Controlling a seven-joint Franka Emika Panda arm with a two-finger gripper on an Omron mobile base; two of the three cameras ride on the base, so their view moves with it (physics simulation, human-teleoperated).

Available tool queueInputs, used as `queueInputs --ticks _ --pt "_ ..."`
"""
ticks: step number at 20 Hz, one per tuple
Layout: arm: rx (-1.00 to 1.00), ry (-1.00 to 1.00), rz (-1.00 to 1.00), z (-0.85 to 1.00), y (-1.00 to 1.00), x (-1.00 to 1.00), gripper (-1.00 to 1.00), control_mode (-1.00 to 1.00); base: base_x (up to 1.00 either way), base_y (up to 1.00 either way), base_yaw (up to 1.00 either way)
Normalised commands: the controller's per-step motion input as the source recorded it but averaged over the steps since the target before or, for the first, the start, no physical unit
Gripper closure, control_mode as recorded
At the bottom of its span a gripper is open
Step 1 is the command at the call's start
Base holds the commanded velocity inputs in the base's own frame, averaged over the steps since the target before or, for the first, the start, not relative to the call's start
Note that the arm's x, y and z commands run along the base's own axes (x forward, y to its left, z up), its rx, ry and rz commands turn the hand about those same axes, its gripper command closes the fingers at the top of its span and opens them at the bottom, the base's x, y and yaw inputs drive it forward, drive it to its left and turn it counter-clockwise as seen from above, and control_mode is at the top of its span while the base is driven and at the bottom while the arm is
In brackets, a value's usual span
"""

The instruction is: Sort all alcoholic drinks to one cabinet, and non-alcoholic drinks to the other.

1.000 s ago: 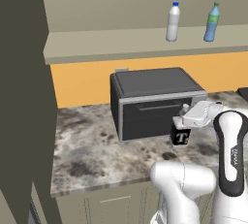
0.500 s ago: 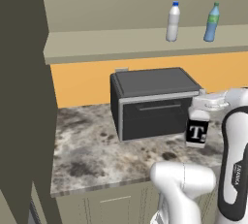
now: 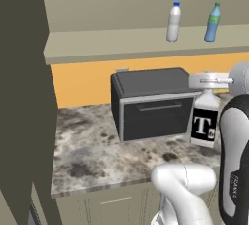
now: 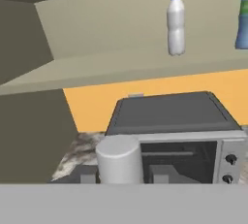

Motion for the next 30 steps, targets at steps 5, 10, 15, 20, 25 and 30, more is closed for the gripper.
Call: queueInputs --ticks 5,10,15,20,25,30 --pt "-0.10 0.17 -0.17 0.56 0.28 -0.35 1.00 -1.00 0.00 0.00 0.00" --pt "-0.13 0.05 -0.16 0.16 0.15 -0.32 1.00 -1.00 0.00 0.00 0.00" --pt "-0.09 0.00 -0.04 0.00 0.05 -0.05 1.00 -1.00 0.00 0.00 0.00" --pt "-0.01 0.00 0.00 0.00 0.00 -0.07 1.00 -1.00 0.00 0.00 0.00" --pt "0.00 0.00 0.00 0.00 0.00 0.00 1.00 1.00 -0.96 -0.51 0.00" --pt "0.00 0.00 0.00 0.00 0.00 0.00 1.00 1.00 -0.94 -0.82 0.00"
